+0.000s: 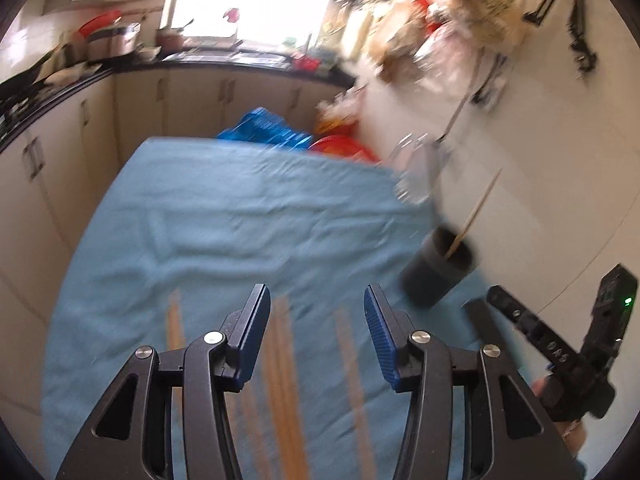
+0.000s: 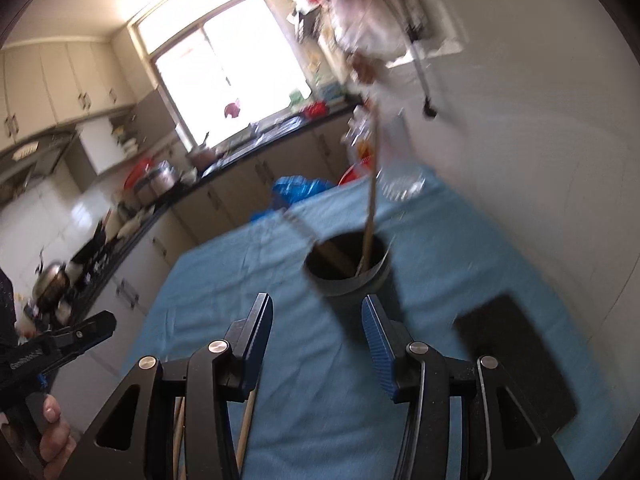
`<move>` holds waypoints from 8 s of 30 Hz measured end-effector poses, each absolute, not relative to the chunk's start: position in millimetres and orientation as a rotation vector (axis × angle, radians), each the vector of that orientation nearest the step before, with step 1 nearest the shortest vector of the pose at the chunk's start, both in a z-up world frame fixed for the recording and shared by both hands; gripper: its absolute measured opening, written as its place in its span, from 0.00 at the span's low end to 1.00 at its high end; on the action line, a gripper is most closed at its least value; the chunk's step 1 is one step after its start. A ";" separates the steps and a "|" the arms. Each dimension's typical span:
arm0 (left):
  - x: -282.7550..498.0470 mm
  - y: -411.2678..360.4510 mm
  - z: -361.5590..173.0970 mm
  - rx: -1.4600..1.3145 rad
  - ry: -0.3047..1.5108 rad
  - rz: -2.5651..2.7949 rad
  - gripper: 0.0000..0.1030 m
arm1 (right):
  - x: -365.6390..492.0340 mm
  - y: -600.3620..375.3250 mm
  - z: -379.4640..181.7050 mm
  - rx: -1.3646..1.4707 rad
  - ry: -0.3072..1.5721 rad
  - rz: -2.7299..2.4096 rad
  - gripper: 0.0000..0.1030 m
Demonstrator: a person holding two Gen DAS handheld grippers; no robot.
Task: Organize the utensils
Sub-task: 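Lower the chopsticks into the black cup and open both tools, then move both tools back down to the remaining chopsticks on the cloth, then close the left tool on a chopstick while the right tool grasps another, then lift both chopsticks upright and carry them over the black cup, then drop the chopsticks into the black cup by opening both tools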
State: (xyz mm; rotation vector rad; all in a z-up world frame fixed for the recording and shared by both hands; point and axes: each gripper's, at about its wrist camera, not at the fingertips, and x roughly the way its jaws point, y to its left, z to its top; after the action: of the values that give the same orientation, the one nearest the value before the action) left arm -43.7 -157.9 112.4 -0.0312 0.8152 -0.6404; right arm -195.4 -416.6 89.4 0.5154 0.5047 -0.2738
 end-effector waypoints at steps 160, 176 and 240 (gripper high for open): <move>-89.6 -89.1 174.5 -0.149 0.581 -0.730 0.06 | -229.2 -369.2 137.9 0.492 0.307 -0.103 0.07; -93.9 -142.5 201.9 -0.102 0.576 -0.840 0.06 | -254.5 -409.7 152.2 0.530 0.230 -0.196 0.07; -6.5 -287.2 189.4 -0.140 0.645 -0.862 0.46 | -193.8 -518.1 150.3 0.554 0.250 -0.368 0.44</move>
State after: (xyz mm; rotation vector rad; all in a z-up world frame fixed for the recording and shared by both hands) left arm -6.5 -287.2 189.4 -0.1399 0.6447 -0.8621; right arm -193.8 -518.1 150.3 0.5536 0.2504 -0.3676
